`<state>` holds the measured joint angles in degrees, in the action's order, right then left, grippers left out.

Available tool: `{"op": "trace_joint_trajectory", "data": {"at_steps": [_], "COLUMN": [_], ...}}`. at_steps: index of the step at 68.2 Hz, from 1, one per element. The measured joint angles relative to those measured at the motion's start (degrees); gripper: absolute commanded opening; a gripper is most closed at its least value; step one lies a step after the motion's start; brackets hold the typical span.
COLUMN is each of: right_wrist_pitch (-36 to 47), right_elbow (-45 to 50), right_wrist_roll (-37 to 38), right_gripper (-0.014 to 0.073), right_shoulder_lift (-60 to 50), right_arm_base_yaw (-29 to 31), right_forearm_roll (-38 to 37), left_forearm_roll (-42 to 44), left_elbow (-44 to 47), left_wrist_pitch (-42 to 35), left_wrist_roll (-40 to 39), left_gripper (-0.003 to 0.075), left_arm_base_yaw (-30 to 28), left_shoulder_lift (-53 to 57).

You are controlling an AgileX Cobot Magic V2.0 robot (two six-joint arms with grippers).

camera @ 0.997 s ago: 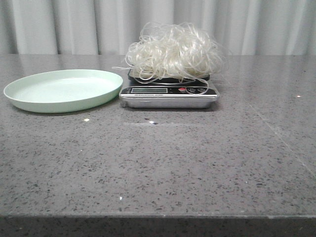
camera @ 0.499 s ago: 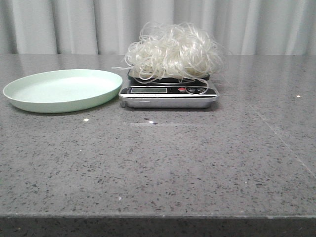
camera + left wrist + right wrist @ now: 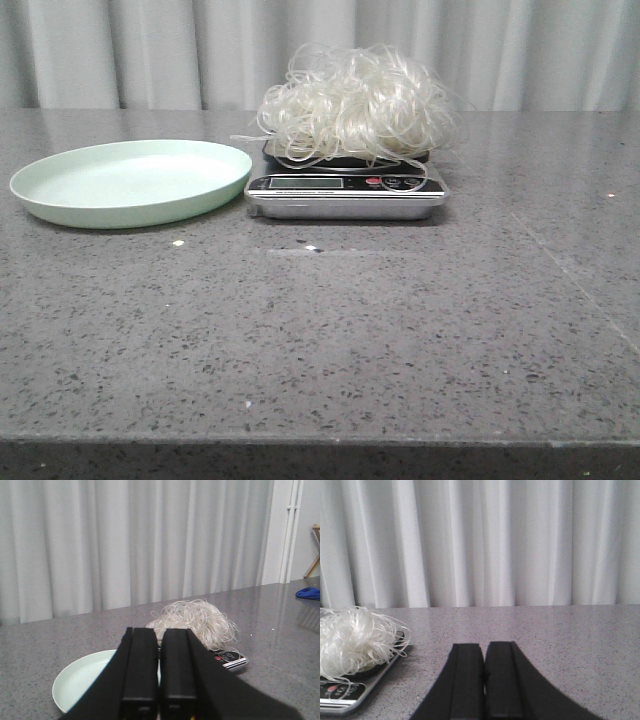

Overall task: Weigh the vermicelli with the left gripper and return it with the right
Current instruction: 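Reach the right gripper down and grasp the vermicelli on the scale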

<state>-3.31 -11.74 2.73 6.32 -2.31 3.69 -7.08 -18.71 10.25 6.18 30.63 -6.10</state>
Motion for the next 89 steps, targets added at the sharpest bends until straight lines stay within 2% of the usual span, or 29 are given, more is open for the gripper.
{"op": "trace_joint_trajectory", "data": {"at_steps": [13,28,33,46,52,65,68,78,89], "right_wrist_pitch": [-9.7,-9.6,-9.4,-10.9,-13.2,-20.5,-24.7,-32.6,-38.8], "right_elbow": [-13.6,-15.9,-17.3,-27.6,-34.5,-48.5,-54.1,-66.8,-76.4], "right_wrist_roll": [0.1,0.1,0.1,0.1,0.1,0.1,0.1,0.1,0.1], "right_gripper": [0.0157,0.0163,0.0237,0.0544,0.0591,0.0591,0.0591,0.0591,0.0591], "right_shoulder_lift": [16.2,25.1,27.6,36.4,42.3,55.3,60.7,71.2,80.9], "right_arm_base_yaw": [0.0,0.0,-0.4,-6.6,-11.2,-18.7,-20.9,-22.4,-22.4], "right_forearm_roll": [1.0,1.6,1.7,1.8,1.8,1.9,2.5,5.2,5.7], "left_forearm_roll": [0.0,0.0,0.0,0.0,0.0,0.0,0.0,0.0,0.0], "left_elbow": [0.1,0.1,0.1,0.1,0.1,0.1,0.1,0.1,0.1], "left_wrist_pitch": [-0.1,-0.1,-0.1,-0.1,-0.1,-0.1,-0.2,-0.2,-0.2], "left_wrist_roll": [0.0,0.0,0.0,0.0,0.0,0.0,0.0,0.0,0.0], "left_gripper": [0.0127,0.0127,0.0127,0.0127,0.0127,0.0127,0.0127,0.0127,0.0127], "left_arm_base_yaw": [0.0,0.0,0.0,0.0,0.0,0.0,0.0,0.0,0.0], "left_shoulder_lift": [0.0,0.0,0.0,0.0,0.0,0.0,0.0,0.0,0.0]}}
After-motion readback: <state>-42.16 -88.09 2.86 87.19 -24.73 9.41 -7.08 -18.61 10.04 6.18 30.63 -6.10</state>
